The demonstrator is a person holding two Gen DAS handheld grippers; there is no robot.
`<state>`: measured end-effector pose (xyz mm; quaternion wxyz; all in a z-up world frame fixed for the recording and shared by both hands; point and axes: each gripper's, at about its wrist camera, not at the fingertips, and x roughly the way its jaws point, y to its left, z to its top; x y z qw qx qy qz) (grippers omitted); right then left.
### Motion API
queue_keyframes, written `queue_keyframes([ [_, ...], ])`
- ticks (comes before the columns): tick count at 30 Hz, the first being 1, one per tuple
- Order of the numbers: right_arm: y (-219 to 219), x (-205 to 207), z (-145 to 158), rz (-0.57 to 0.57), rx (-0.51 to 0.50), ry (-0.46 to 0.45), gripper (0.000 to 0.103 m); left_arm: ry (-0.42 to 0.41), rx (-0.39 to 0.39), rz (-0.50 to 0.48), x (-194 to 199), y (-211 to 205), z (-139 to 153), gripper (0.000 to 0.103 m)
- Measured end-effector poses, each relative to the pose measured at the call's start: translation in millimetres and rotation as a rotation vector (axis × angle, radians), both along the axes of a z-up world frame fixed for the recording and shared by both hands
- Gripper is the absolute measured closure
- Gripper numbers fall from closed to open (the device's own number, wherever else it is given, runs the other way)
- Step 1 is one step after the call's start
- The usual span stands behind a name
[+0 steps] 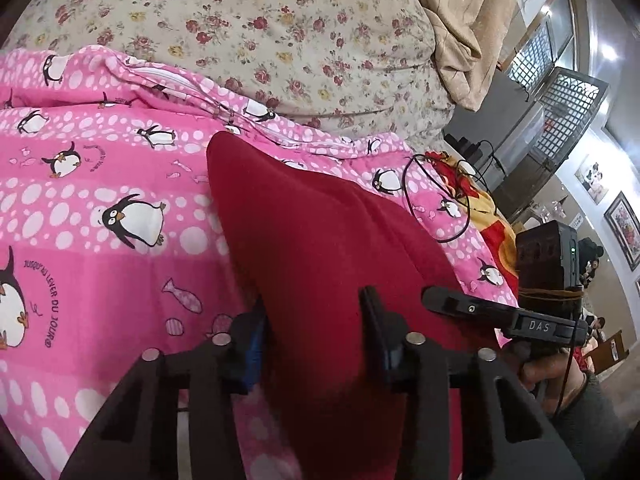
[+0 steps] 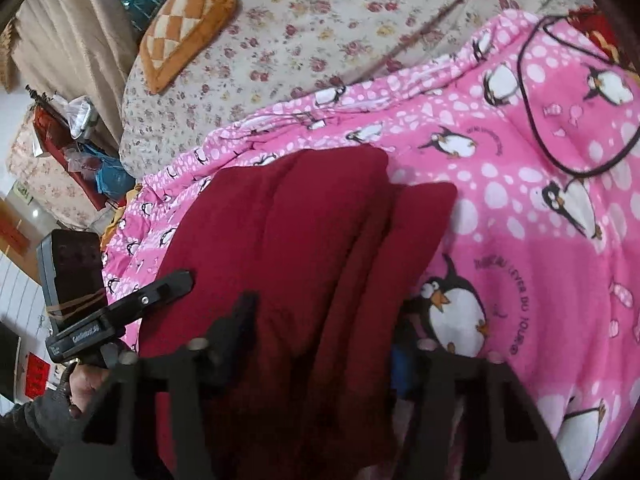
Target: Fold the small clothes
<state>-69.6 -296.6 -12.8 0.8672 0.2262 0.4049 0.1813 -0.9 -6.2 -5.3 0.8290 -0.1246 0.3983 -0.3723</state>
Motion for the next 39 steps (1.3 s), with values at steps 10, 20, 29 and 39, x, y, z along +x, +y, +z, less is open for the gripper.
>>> queue_keyframes([
  [10, 16, 18, 22, -0.036, 0.070, -0.041, 0.066, -0.029, 0.031, -0.001, 24, 30, 36, 0.084],
  [20, 89, 101, 24, 0.048, 0.201, 0.014, 0.066, 0.062, 0.103, 0.081, 82, 104, 38, 0.082],
  [29, 96, 104, -5, 0.006, 0.242, 0.140, 0.063, 0.169, 0.121, 0.115, 88, 105, 5, 0.067],
  [39, 91, 87, -1, 0.019, 0.208, 0.106, 0.058, 0.128, 0.147, 0.083, 78, 94, 11, 0.065],
])
